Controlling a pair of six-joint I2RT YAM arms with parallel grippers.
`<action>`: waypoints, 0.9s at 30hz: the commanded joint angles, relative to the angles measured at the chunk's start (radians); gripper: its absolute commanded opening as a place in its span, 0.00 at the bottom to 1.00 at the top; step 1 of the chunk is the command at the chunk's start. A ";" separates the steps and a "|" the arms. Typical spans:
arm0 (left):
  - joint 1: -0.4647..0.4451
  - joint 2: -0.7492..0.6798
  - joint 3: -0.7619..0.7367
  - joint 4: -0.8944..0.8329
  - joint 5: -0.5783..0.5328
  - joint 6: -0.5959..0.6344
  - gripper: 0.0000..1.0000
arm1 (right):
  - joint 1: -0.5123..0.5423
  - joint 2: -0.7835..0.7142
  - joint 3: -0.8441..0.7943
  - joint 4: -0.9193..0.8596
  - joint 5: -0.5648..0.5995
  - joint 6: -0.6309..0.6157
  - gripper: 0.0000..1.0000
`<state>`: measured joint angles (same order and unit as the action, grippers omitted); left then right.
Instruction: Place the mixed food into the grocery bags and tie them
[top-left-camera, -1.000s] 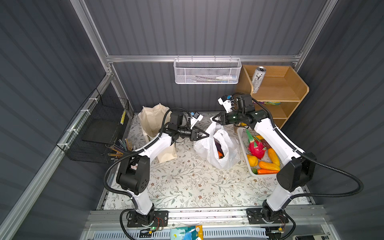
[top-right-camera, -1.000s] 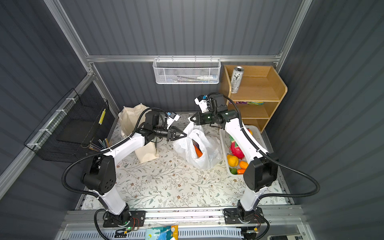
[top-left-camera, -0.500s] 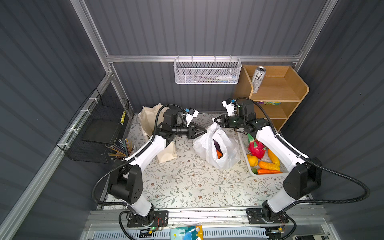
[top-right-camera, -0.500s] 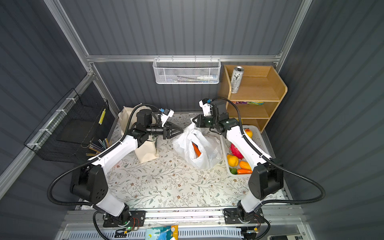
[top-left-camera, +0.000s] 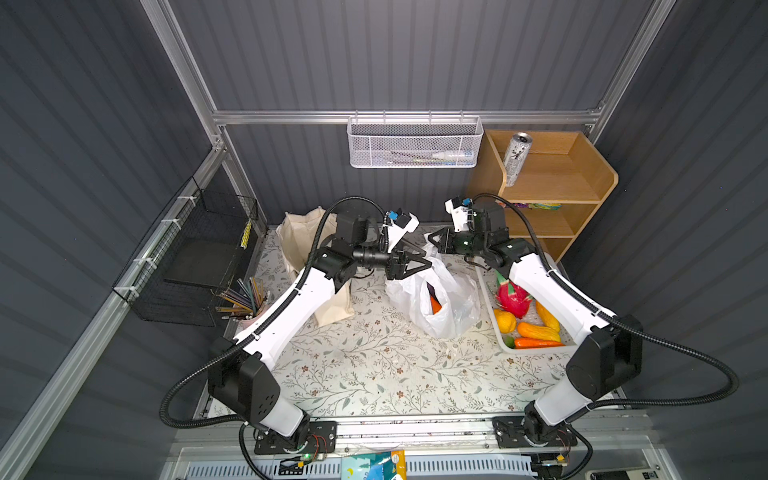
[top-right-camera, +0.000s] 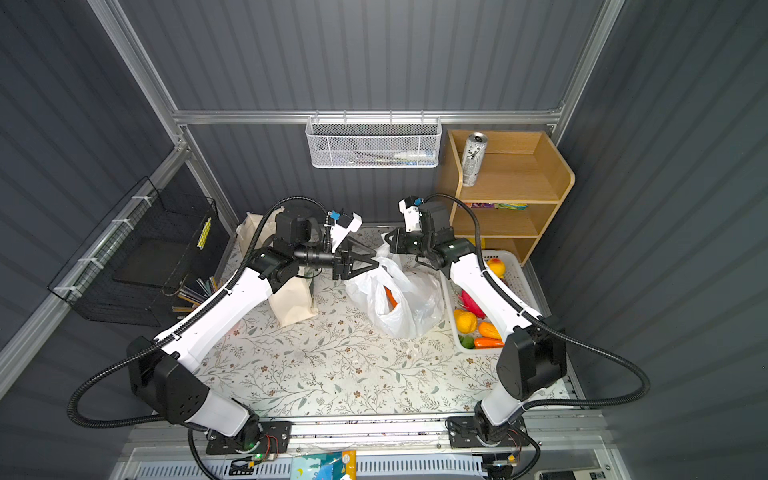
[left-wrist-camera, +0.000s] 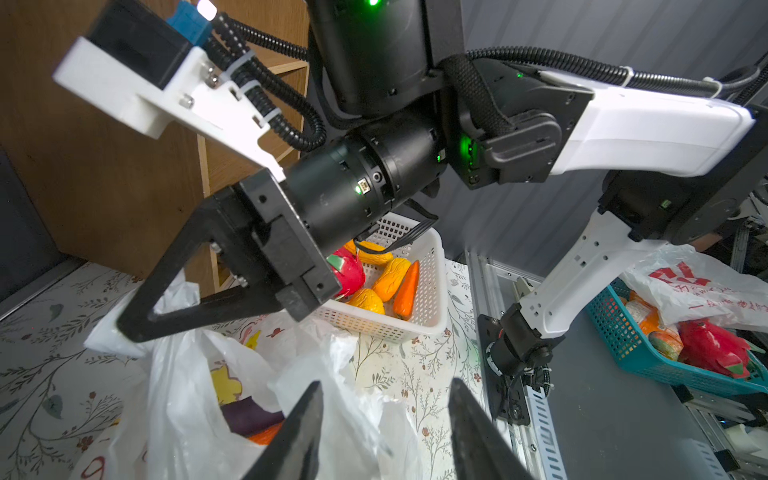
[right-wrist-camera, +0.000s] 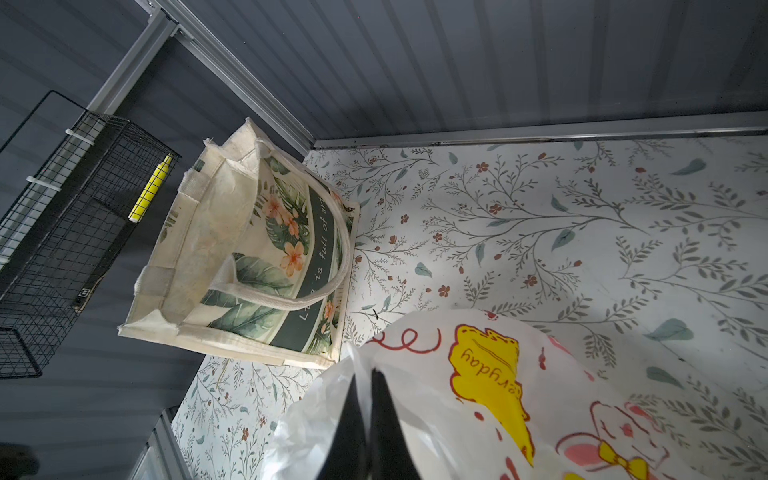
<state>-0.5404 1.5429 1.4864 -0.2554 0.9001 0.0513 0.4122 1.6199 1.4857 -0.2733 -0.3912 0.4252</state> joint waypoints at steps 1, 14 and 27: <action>0.004 0.014 0.039 -0.062 0.000 0.032 0.50 | 0.003 -0.029 0.001 0.010 0.014 -0.013 0.00; -0.027 0.075 0.084 -0.122 -0.014 0.062 0.52 | 0.004 -0.034 0.000 0.012 0.009 -0.026 0.00; -0.030 0.121 0.071 -0.158 -0.357 0.064 0.00 | 0.005 -0.090 -0.021 -0.012 -0.003 -0.087 0.00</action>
<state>-0.5709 1.6756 1.5749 -0.3985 0.6495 0.0914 0.4133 1.5604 1.4750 -0.2787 -0.3885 0.3725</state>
